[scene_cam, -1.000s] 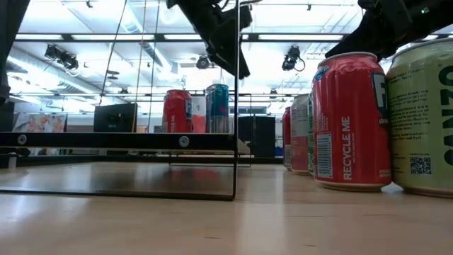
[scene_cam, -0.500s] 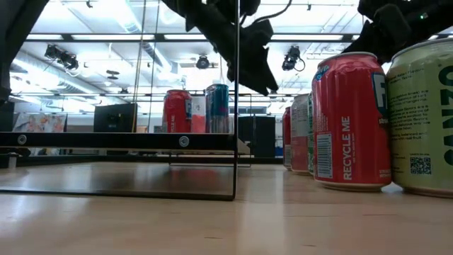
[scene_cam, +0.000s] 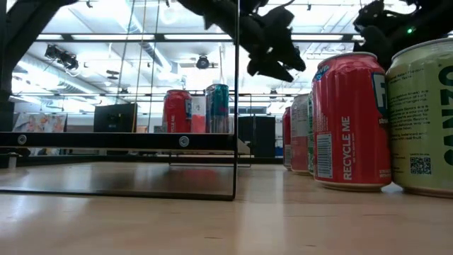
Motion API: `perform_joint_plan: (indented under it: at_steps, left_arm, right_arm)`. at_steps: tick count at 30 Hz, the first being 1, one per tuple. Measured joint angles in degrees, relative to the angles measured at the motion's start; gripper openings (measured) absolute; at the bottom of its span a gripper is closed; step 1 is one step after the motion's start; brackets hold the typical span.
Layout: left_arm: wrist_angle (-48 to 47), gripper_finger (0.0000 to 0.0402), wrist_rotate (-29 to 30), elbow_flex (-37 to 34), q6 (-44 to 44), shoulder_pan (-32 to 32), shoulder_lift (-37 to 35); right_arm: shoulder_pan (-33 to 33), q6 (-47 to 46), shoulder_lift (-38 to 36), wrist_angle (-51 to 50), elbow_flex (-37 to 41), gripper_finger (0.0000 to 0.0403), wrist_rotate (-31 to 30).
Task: Place canned beverage on shelf
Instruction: Put the red soda can on the shelf
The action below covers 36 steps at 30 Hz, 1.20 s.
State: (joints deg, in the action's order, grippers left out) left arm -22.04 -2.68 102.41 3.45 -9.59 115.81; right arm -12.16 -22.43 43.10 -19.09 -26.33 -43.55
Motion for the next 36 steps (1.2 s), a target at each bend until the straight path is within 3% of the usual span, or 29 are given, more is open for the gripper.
perform_joint_plan:
  at_steps: [8,19,36]
  left_arm:
    - [-6.96,0.0324,-0.09,9.51,2.11,-0.55,6.03]
    - [-6.45,0.0396,-0.07,9.79,3.42,-0.81,10.68]
    - [-10.73,0.0396,-0.09,9.6,3.95,-1.11,13.29]
  right_arm:
    - [0.43,-1.89,-2.64,-4.31,0.0,0.0315,3.91]
    - [-0.14,-3.15,-2.45,-5.0,0.02,0.0315,5.55]
    - [-0.14,-3.17,-2.35,-4.99,0.02,0.0315,6.14]
